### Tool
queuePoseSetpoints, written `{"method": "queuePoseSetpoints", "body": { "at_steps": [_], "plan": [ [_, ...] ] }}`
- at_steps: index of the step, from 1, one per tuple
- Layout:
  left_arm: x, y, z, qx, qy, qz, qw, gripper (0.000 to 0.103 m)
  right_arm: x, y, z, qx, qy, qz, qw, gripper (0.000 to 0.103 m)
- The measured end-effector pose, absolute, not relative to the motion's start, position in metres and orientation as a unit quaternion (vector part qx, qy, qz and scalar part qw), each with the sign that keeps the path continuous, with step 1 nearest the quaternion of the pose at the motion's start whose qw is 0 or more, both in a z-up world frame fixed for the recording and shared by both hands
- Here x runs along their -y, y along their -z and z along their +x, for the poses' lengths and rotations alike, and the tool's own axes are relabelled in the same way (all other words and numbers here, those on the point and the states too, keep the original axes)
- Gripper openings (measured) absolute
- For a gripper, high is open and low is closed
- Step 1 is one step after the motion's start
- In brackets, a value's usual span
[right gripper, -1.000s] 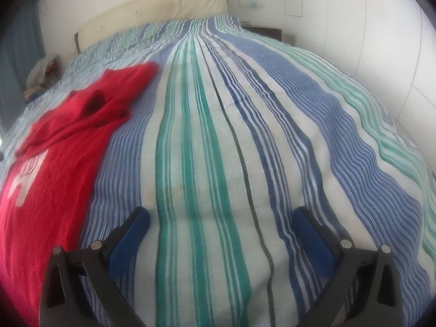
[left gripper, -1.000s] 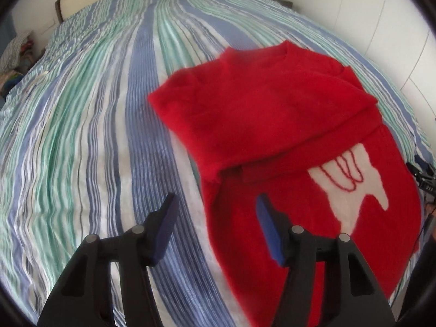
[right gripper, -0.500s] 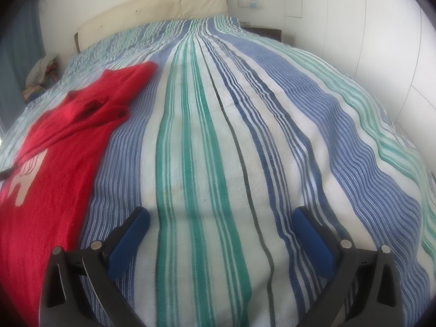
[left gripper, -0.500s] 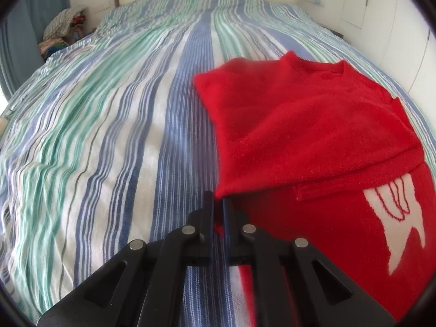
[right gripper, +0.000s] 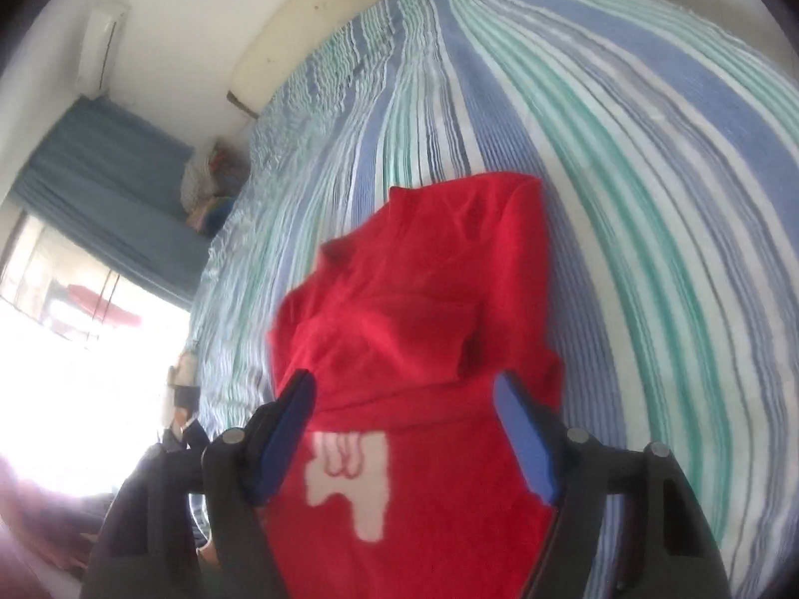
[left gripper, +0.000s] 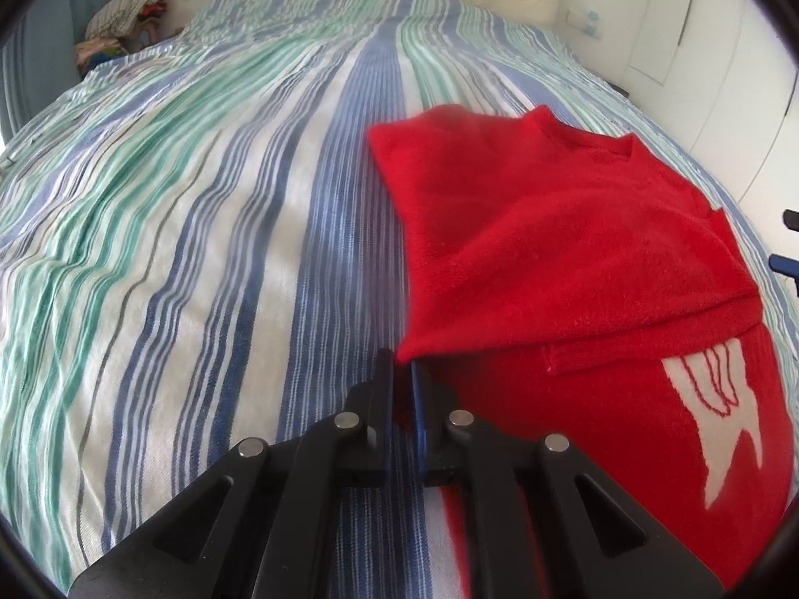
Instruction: Fold small clothes
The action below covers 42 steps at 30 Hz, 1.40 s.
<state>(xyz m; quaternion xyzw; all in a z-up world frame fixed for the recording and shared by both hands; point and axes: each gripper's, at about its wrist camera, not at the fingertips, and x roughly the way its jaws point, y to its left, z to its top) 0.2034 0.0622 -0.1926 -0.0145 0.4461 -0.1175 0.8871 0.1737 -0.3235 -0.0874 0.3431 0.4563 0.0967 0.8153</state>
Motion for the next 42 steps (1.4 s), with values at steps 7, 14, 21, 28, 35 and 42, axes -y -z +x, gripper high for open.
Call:
{"method": "queuePoseSetpoints", "body": {
  "at_steps": [7, 14, 21, 28, 35, 42],
  "plan": [
    [-0.064, 0.194, 0.203, -0.441, 0.121, -0.02, 0.889, 0.008, 0.317, 0.163, 0.251, -0.532, -0.04, 0.367, 0.762, 0.049],
    [-0.063, 0.196, 0.201, -0.436, 0.12, -0.017, 0.892, 0.008, 0.28, 0.136, 0.263, -0.52, -0.031, 0.17, 0.837, 0.004],
    [-0.06, 0.195, 0.202, -0.434, 0.116, -0.01, 0.893, 0.008, 0.281, 0.139, 0.246, -0.5, -0.021, 0.156, 0.852, 0.051],
    [-0.06, 0.194, 0.202, -0.432, 0.118, -0.011, 0.894, 0.009, 0.295, 0.094, 0.179, -0.419, 0.001, 0.124, 0.9, 0.071],
    [-0.067, 0.178, 0.192, -0.435, 0.108, -0.014, 0.894, 0.067, 0.307, 0.091, 0.083, -0.402, 0.038, 0.074, 0.912, 0.079],
    [-0.092, 0.151, 0.141, -0.445, 0.101, -0.04, 0.889, 0.089, 0.308, 0.11, 0.01, -0.404, 0.062, 0.063, 0.91, 0.08]
  ]
}}
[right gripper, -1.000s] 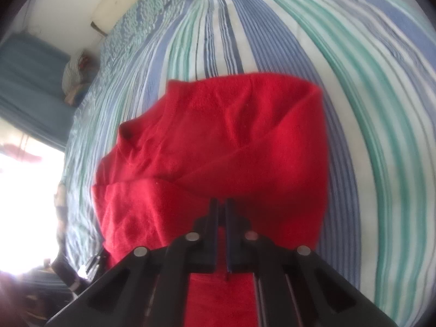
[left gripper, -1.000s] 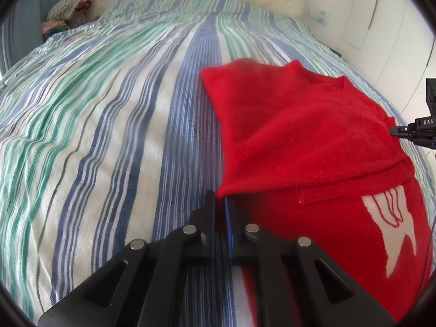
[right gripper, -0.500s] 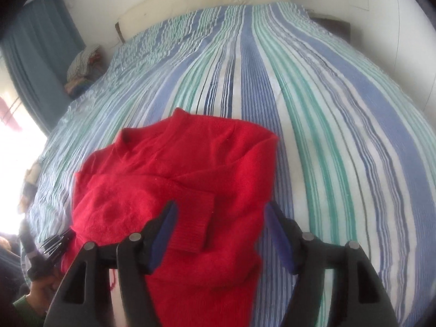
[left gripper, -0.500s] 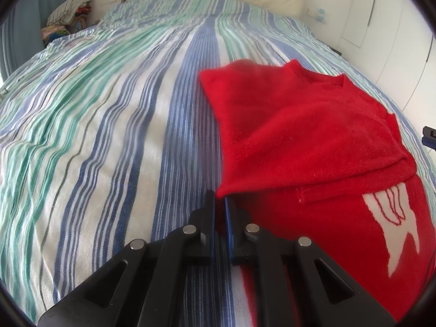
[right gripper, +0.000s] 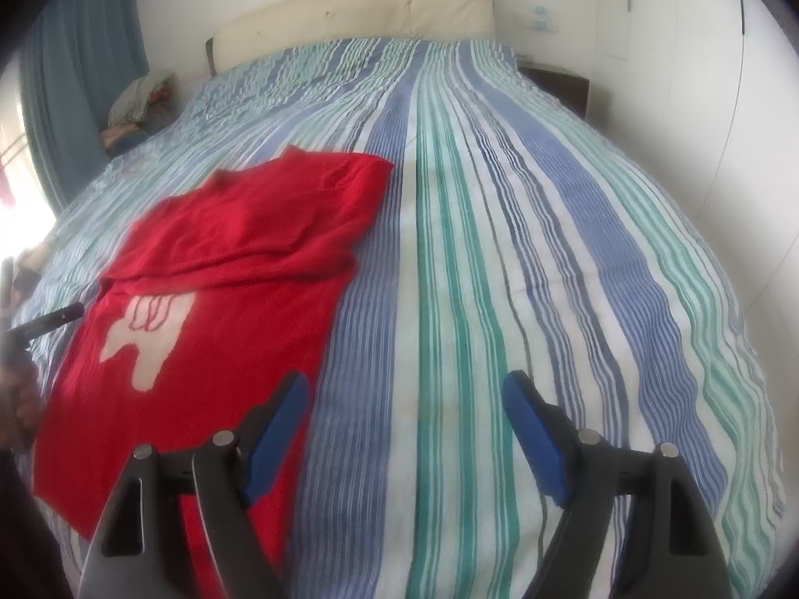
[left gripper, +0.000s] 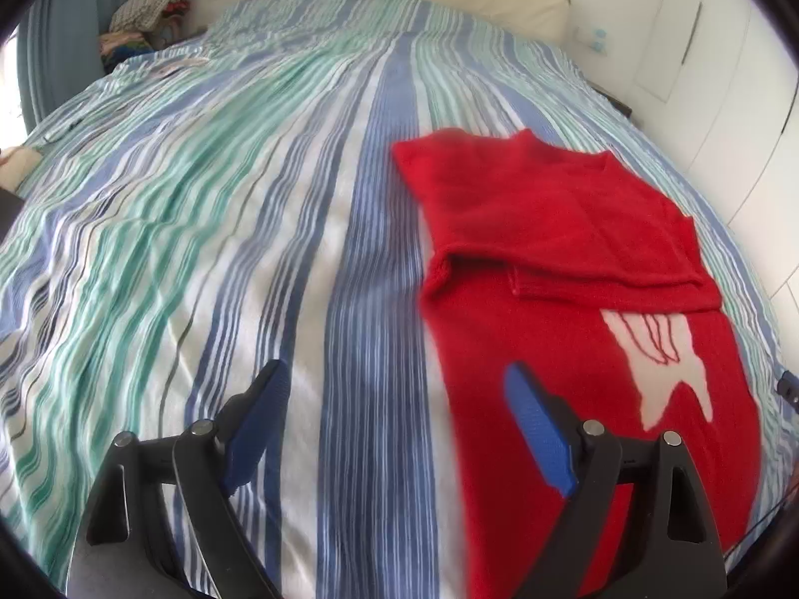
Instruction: Fold small clothes
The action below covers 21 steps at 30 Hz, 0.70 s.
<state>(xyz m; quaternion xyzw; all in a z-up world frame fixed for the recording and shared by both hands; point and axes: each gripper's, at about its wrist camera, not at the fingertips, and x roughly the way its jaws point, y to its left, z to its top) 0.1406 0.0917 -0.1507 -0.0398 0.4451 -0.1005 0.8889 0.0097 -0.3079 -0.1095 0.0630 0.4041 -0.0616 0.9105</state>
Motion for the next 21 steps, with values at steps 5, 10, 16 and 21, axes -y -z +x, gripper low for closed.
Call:
{"method": "queuePoseSetpoints", "body": {
  "at_steps": [5, 10, 16, 21],
  "plan": [
    [-0.111, 0.15, 0.11, -0.464, 0.087, -0.076, 0.879, 0.09, 0.31, 0.129, -0.017, -0.408, 0.084, 0.07, 0.907, 0.082],
    [-0.124, 0.163, 0.105, -0.456, 0.03, -0.076, 0.886, 0.094, 0.311, 0.138, -0.018, -0.399, 0.11, 0.066, 0.908, 0.082],
    [-0.135, 0.19, 0.111, -0.49, 0.007, -0.087, 0.867, 0.102, 0.317, 0.155, -0.008, -0.413, 0.137, 0.047, 0.899, 0.096],
    [-0.121, 0.197, 0.113, -0.495, -0.003, -0.047, 0.868, 0.103, 0.325, 0.178, -0.006, -0.426, 0.134, 0.069, 0.892, 0.103]
  ]
}}
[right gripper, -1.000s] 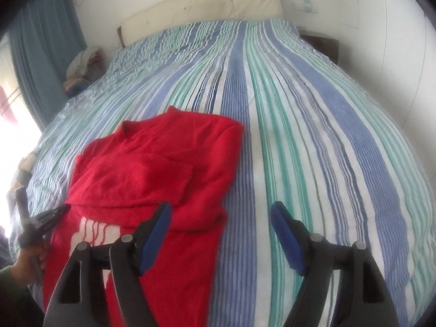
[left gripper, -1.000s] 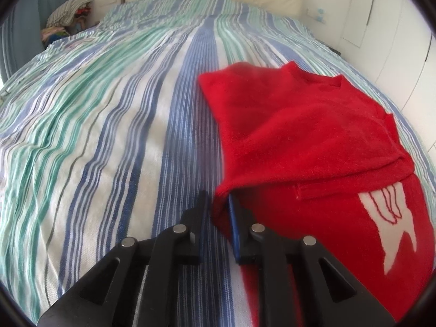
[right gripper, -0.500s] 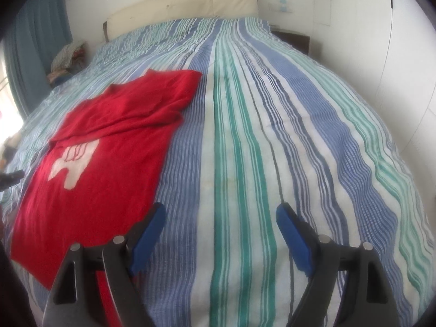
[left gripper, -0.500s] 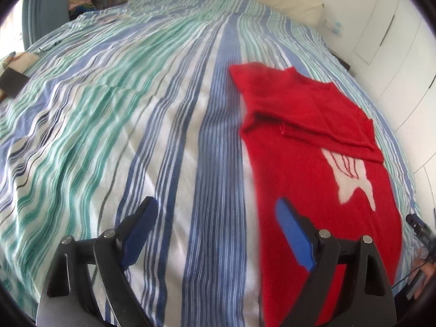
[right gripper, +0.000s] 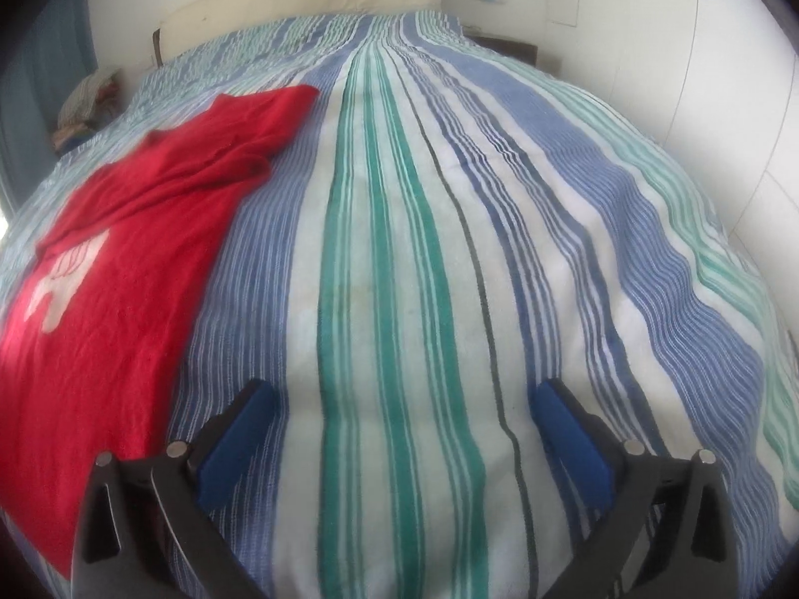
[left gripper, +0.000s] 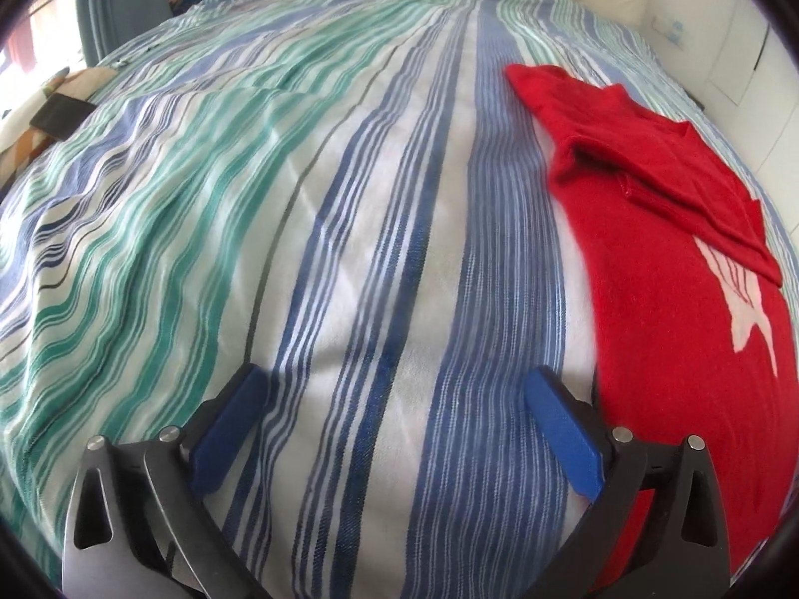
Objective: Fold small clothes
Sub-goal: 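Open both grippers and withdraw from the folded sweater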
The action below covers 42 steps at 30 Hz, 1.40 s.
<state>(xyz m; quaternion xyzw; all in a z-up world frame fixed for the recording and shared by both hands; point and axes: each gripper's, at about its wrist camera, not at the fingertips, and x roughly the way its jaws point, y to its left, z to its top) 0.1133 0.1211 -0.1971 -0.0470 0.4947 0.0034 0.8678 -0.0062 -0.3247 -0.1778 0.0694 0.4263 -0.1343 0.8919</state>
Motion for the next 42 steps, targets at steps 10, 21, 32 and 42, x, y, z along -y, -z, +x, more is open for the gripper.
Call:
{"method": "queuePoseSetpoints", "body": {
  "at_steps": [10, 21, 32, 42],
  "plan": [
    [-0.124, 0.195, 0.111, -0.496, 0.002, -0.055, 0.866, 0.103, 0.321, 0.18, -0.013, -0.414, 0.139, 0.064, 0.897, 0.103],
    [-0.116, 0.197, 0.113, -0.502, -0.01, -0.023, 0.864, 0.103, 0.322, 0.179, -0.015, -0.413, 0.14, 0.065, 0.898, 0.103],
    [-0.118, 0.198, 0.112, -0.506, 0.002, -0.017, 0.863, 0.103, 0.321, 0.179, -0.015, -0.412, 0.14, 0.064, 0.898, 0.103],
    [-0.117, 0.199, 0.112, -0.503, 0.002, -0.016, 0.864, 0.103, 0.321, 0.179, -0.015, -0.412, 0.141, 0.064, 0.898, 0.103]
  ]
}}
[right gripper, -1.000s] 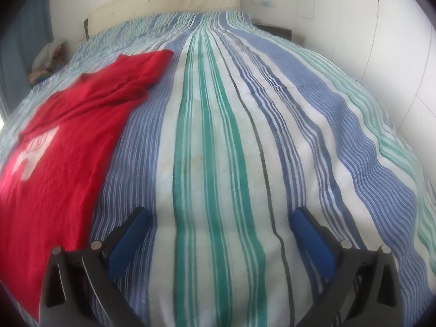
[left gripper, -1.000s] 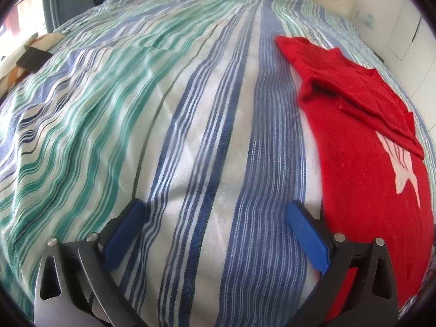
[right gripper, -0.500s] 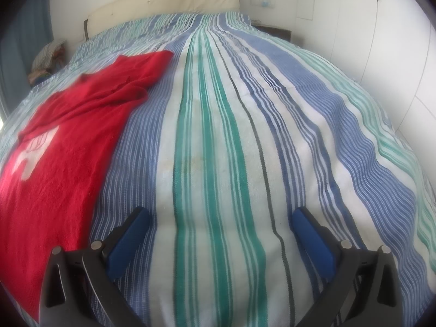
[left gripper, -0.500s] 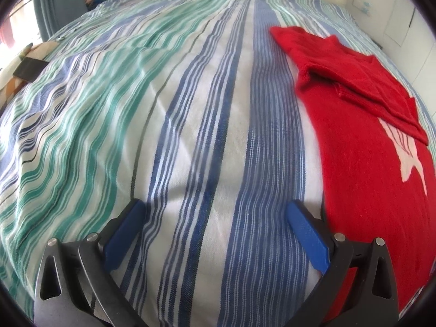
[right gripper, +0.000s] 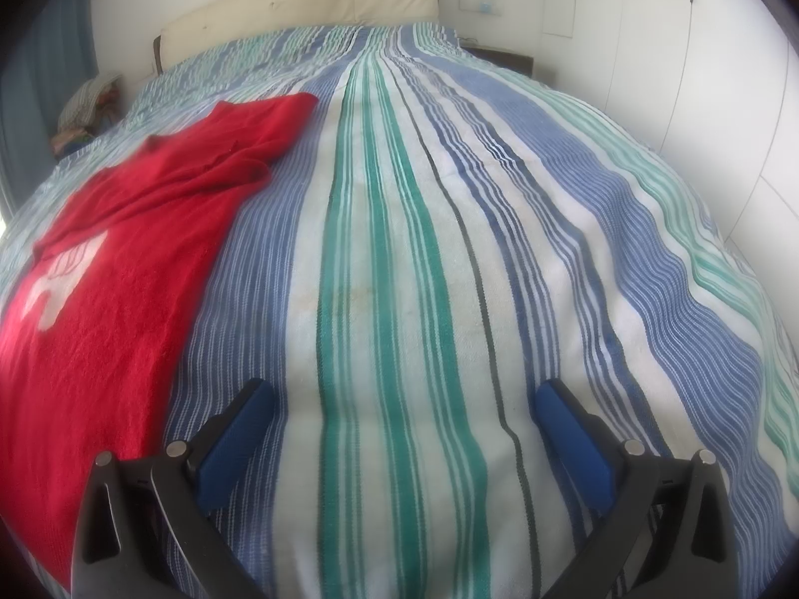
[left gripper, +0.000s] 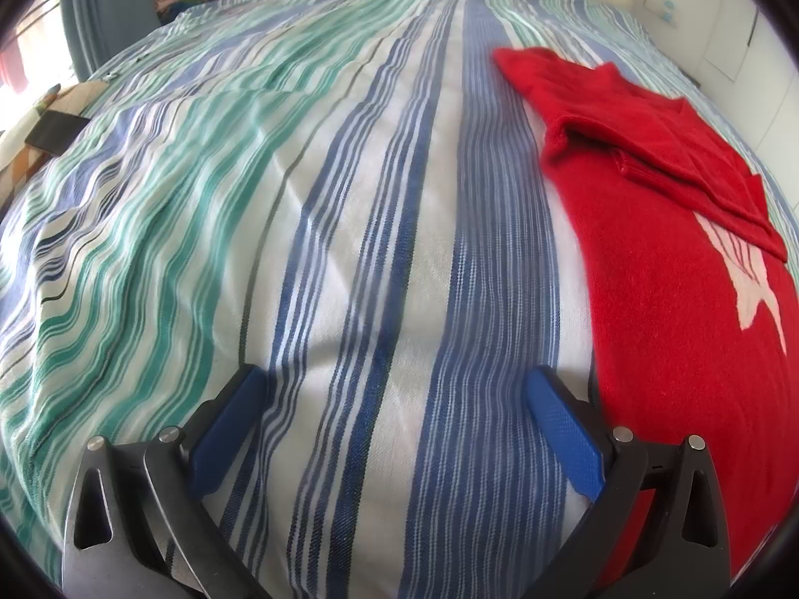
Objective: Fold small clothes
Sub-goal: 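Open both grippers and withdraw from the folded sweater, then grasp the sweater hem with the left gripper while the right gripper grasps the hem, fold toward the collar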
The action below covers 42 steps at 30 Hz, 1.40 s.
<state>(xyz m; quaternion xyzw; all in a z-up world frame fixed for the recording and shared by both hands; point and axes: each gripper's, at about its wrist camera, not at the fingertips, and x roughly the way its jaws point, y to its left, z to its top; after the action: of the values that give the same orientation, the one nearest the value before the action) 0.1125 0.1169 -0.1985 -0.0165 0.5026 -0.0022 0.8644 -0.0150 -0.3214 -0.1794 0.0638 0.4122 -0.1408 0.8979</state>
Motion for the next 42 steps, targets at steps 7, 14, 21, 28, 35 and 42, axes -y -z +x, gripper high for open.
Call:
{"method": "queuePoseSetpoints", "body": {
  "at_steps": [7, 14, 21, 28, 35, 42],
  "plan": [
    [-0.119, 0.198, 0.111, -0.5, 0.005, -0.021, 0.866, 0.103, 0.321, 0.18, -0.015, -0.412, 0.141, 0.064, 0.898, 0.103],
    [-0.135, 0.177, 0.108, -0.528, 0.039, -0.063, 0.846, 0.101, 0.321, 0.179, -0.014, -0.417, 0.14, 0.062, 0.896, 0.103],
    [-0.138, 0.153, 0.051, -0.563, 0.145, -0.131, 0.803, 0.101, 0.31, 0.119, -0.027, -0.452, 0.028, 0.107, 0.885, 0.098],
    [-0.085, 0.163, 0.017, -0.61, 0.197, -0.084, 0.763, 0.076, 0.265, 0.122, -0.06, -0.542, -0.107, 0.149, 0.82, 0.082],
    [-0.066, 0.172, 0.015, -0.629, 0.217, -0.063, 0.744, 0.008, 0.256, 0.172, -0.064, -0.588, -0.134, 0.23, 0.764, 0.051],
    [-0.093, 0.141, 0.029, -0.612, 0.245, -0.167, 0.734, 0.002, 0.266, 0.15, -0.055, -0.549, -0.136, 0.268, 0.78, 0.005]
  ]
}}
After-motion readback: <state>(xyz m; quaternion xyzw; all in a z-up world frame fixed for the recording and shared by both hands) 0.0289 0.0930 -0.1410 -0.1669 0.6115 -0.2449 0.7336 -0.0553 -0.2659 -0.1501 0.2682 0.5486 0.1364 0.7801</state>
